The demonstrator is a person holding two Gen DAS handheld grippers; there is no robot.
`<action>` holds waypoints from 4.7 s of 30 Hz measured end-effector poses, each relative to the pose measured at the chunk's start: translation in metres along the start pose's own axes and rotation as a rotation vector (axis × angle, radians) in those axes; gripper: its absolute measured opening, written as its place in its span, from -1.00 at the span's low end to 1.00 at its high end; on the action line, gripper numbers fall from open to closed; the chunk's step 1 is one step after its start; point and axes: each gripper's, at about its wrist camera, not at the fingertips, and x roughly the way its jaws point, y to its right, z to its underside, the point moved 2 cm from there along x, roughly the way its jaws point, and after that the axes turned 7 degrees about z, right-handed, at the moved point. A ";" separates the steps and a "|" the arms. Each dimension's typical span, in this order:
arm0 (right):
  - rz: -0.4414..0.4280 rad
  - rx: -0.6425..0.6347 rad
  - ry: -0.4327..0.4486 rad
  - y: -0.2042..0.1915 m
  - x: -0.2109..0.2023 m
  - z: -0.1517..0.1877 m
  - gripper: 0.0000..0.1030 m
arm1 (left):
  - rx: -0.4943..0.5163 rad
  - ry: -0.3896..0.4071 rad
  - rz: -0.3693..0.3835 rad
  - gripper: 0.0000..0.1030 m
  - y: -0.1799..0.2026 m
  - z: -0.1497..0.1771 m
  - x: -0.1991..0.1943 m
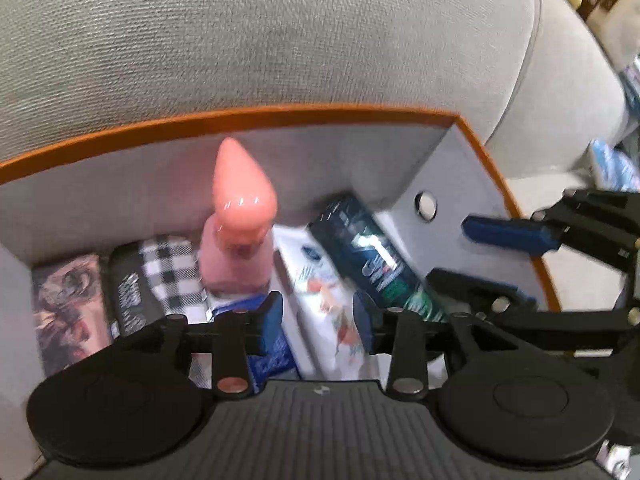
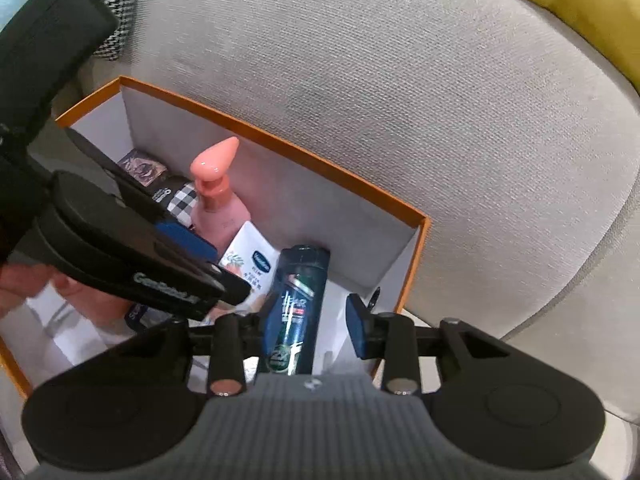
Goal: Organize rigid objects
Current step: 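Lower the Vaseline tube and shampoo bottle into the orange box and release both, then withdraw both grippers from the orange box toward the clear cube and tape measure, then grasp the clear plastic cube with the left gripper while the right grasps the yellow tape measure, then carry the clear cube and yellow tape measure over the orange box with both grippers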
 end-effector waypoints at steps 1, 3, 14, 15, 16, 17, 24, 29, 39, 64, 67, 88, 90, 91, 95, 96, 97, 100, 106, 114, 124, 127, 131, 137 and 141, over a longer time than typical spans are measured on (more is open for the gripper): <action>0.001 -0.006 0.004 -0.001 -0.001 0.001 -0.28 | 0.013 -0.024 -0.004 -0.35 0.001 0.002 0.001; 0.008 -0.016 0.014 -0.003 -0.004 0.004 -0.28 | 0.025 -0.058 -0.011 -0.44 0.004 0.006 0.005; -0.006 -0.006 0.023 -0.004 -0.006 0.007 -0.28 | -0.008 -0.038 -0.009 -0.52 0.009 0.007 0.011; -0.009 -0.003 0.026 -0.005 -0.007 0.007 -0.28 | 0.004 -0.026 -0.006 -0.52 0.010 0.009 0.005; -0.014 0.001 0.026 -0.004 -0.008 0.007 -0.28 | 0.009 -0.016 0.000 -0.52 0.010 0.011 -0.002; -0.018 0.009 0.025 -0.005 -0.009 0.007 -0.28 | 0.010 -0.003 0.008 -0.52 0.010 0.014 -0.010; -0.041 0.081 0.037 -0.011 -0.032 0.007 -0.28 | 0.020 0.098 0.038 -0.52 0.019 0.029 -0.072; -0.051 0.113 0.084 -0.022 -0.066 0.010 -0.24 | 0.028 0.193 0.055 -0.52 0.027 0.050 -0.126; -0.134 0.278 0.213 -0.055 -0.130 0.031 -0.21 | -0.029 0.317 -0.016 -0.52 0.018 0.121 -0.188; -0.068 0.420 0.063 -0.156 -0.067 0.114 -0.21 | -0.068 0.357 -0.279 0.38 0.001 0.229 -0.107; -0.067 0.400 0.058 -0.159 -0.061 0.113 -0.21 | -0.068 0.348 -0.301 0.38 0.000 0.226 -0.099; -0.272 0.252 0.013 -0.220 -0.031 0.090 -0.08 | -0.308 0.368 -0.374 0.10 -0.049 0.247 -0.141; -0.287 0.194 0.033 -0.231 -0.033 0.086 0.11 | -0.322 0.405 -0.375 0.10 -0.052 0.248 -0.143; -0.287 0.156 0.050 -0.237 -0.034 0.084 0.16 | -0.339 0.409 -0.375 0.10 -0.054 0.249 -0.144; -0.289 -0.018 0.092 -0.254 -0.032 0.074 0.37 | -0.389 0.403 -0.358 0.10 -0.062 0.252 -0.145; -0.299 -0.055 0.089 -0.258 -0.030 0.073 0.37 | -0.389 0.403 -0.359 0.10 -0.062 0.251 -0.145; -0.298 -0.091 0.095 -0.261 -0.028 0.072 0.37 | -0.386 0.401 -0.358 0.10 -0.062 0.251 -0.145; -0.279 -0.162 0.114 -0.268 -0.022 0.071 0.27 | -0.379 0.388 -0.358 0.10 -0.062 0.249 -0.141; -0.297 -0.095 0.069 -0.260 -0.018 0.073 0.12 | -0.360 0.381 -0.343 0.10 -0.061 0.245 -0.138; -0.172 0.119 -0.013 -0.208 -0.033 0.112 0.12 | -0.235 0.378 -0.270 0.10 -0.037 0.230 -0.123; -0.131 0.320 -0.083 -0.151 -0.041 0.145 0.13 | -0.115 0.347 -0.203 0.10 -0.006 0.215 -0.088; -0.129 0.287 -0.072 -0.155 -0.044 0.150 0.14 | -0.133 0.308 -0.201 0.09 -0.009 0.219 -0.085; -0.140 0.238 -0.059 -0.166 -0.044 0.147 0.17 | -0.132 0.280 -0.208 0.09 -0.008 0.222 -0.083; -0.158 0.181 -0.029 -0.160 -0.048 0.144 0.30 | -0.164 0.269 -0.209 0.14 -0.010 0.226 -0.084; -0.181 0.095 -0.003 -0.162 -0.042 0.140 0.26 | -0.151 0.270 -0.229 0.19 -0.008 0.224 -0.081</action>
